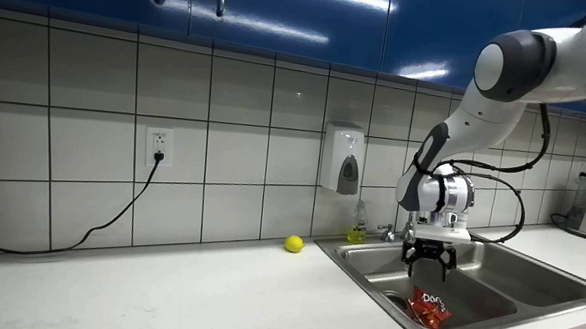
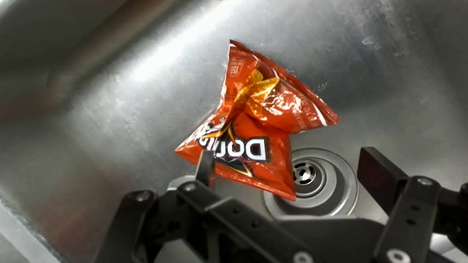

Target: Put the snack packet into the sink

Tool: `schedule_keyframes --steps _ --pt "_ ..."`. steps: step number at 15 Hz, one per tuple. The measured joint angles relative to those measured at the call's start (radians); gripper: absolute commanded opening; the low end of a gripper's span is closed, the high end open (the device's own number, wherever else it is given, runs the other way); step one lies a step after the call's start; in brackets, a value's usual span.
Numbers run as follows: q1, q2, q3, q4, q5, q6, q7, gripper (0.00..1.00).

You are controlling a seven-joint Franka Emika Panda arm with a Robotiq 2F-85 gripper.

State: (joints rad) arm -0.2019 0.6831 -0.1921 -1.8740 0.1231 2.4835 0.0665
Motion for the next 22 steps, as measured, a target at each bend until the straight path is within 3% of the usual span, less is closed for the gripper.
schedule_keyframes --steps 10,22 --pt "0.004 -0.266 0.035 -0.258 -0.065 -0.002 -0.199 1.0" --pt "0.035 -0.661 0.037 -0.601 -0.2 -0.133 -0.229 1.0"
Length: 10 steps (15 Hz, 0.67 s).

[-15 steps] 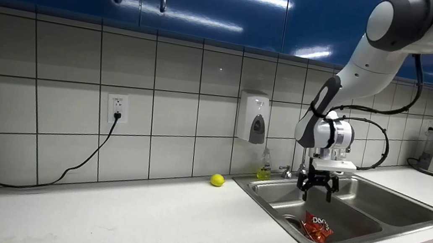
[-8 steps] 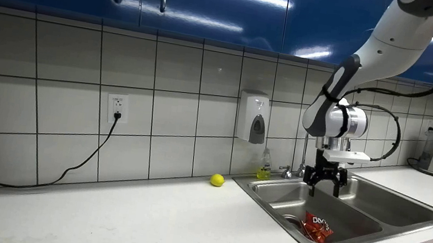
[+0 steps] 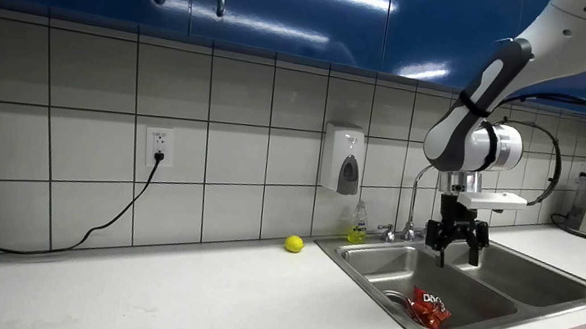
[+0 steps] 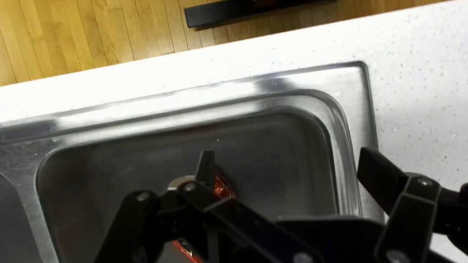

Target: Put the snack packet into the sink

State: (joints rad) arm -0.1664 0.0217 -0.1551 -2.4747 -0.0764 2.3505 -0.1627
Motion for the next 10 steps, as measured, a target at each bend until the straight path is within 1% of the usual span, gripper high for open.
schedule_keyframes --steps 4,10 --pt "0.014 -0.119 0.001 -0.072 -0.032 -0.066 0.0 1.0" --pt "0.02 -0.263 0.004 -0.15 -0.036 -0.142 0.0 1.0"
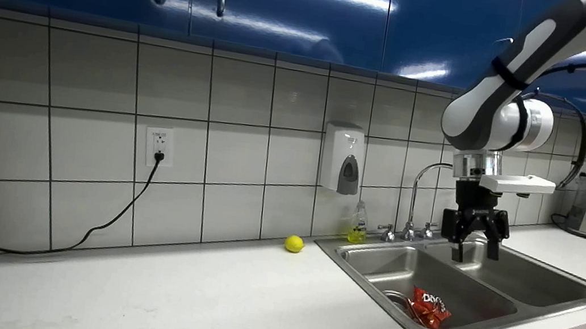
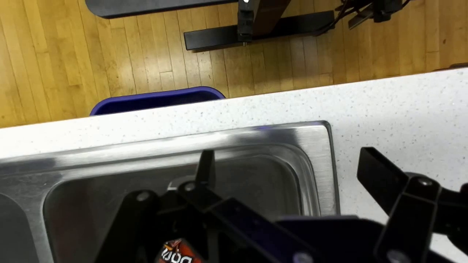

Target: Put the snack packet into the sink

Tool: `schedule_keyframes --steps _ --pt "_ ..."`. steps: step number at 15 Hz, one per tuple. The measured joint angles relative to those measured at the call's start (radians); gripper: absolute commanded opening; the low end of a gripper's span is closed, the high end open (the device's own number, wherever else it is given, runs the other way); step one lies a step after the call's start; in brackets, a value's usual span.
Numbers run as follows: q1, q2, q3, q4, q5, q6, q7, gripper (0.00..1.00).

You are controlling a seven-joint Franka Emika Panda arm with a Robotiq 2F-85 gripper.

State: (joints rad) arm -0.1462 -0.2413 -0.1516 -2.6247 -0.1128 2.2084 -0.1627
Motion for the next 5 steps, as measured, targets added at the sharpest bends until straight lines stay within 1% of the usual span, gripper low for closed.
schedule_keyframes --steps 5 --pt "0.0 -0.058 0.0 -0.03 -0.002 -0.026 0.002 1.0"
